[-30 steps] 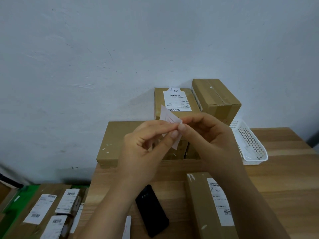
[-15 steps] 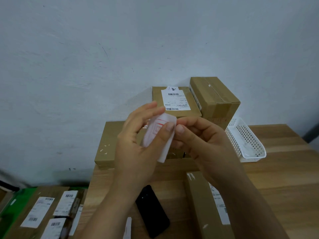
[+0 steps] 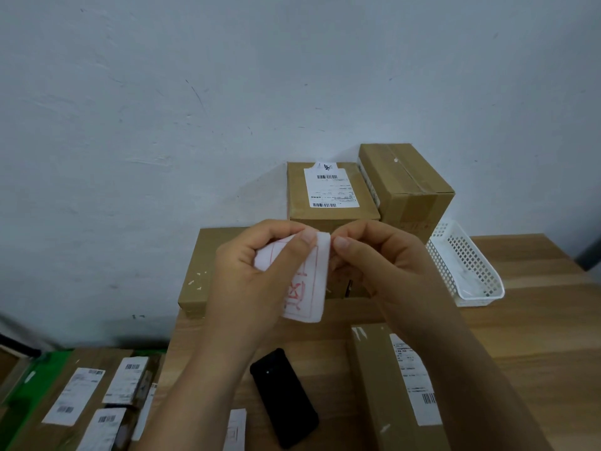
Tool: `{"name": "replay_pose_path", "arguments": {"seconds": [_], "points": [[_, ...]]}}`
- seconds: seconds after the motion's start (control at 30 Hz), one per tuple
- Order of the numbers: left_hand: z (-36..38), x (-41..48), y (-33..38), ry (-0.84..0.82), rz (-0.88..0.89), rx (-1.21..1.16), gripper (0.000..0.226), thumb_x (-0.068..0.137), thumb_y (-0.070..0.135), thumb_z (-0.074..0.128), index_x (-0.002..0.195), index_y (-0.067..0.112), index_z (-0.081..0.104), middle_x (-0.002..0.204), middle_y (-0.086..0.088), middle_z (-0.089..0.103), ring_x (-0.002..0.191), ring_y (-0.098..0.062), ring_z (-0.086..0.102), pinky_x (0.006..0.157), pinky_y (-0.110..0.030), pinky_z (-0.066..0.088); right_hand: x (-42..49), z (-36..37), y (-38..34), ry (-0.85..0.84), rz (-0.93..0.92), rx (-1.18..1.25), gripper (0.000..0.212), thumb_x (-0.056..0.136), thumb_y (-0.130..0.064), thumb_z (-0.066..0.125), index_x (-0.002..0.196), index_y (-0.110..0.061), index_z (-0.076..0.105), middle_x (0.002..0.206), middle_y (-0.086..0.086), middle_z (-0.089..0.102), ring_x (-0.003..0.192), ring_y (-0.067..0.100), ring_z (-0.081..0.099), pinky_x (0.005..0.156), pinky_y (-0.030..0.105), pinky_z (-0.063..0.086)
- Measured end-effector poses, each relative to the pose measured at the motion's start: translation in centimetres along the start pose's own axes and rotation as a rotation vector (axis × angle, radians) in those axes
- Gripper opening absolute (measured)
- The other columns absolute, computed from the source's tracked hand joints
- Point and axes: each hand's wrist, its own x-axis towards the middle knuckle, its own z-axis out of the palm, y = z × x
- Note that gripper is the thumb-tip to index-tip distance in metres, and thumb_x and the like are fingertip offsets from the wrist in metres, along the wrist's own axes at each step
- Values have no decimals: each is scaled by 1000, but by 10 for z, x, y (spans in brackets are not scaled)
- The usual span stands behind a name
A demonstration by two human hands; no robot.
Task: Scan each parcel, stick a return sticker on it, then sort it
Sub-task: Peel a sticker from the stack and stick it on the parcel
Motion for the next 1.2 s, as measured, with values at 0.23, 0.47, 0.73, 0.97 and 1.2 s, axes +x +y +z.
{"name": "replay_pose_path", "arguments": {"seconds": [0.23,0.47,0.73,0.97,1.2], "points": [[3,-1,-2,-5,-17,19,13,72,46,63,75,36,70,78,17,69,76,-4,66,57,-12,51,-2,-4,-3,-18,-6,-63,17,81,-28,56,79,-13,65,70,-4,70,72,16,70,61,17,51],[6,-1,1,-12,-2,16,28,61,57,57,75,35,69,78,18,69,77,-3,67,56,-11,50,-1,-6,-2,-21,1,-14,14,82,-24,57,75,-15,66,70,1,70,69,17,69,59,16,50],[7,0,0,-20,5,17,24,63,53,58,74,35,69,77,18,69,76,-2,66,57,-11,51,0,-8,-1,-27,-4,-36,16,83,-29,60,76,-16,65,72,0,71,76,25,71,64,21,54],[6,0,0,-9,4,6,22,67,55,64,74,35,69,76,18,69,75,-1,66,55,-11,50,0,-8,0,-25,2,-53,18,93,-19,57,77,-16,65,72,0,70,75,24,70,64,21,53],[6,-1,-2,-7,3,21,16,76,53,69,72,38,70,78,18,69,77,-3,67,57,-11,51,-4,-8,-2,-19,11,-80,16,91,-14,55,79,-12,64,71,-2,71,74,22,71,64,22,55]]}}
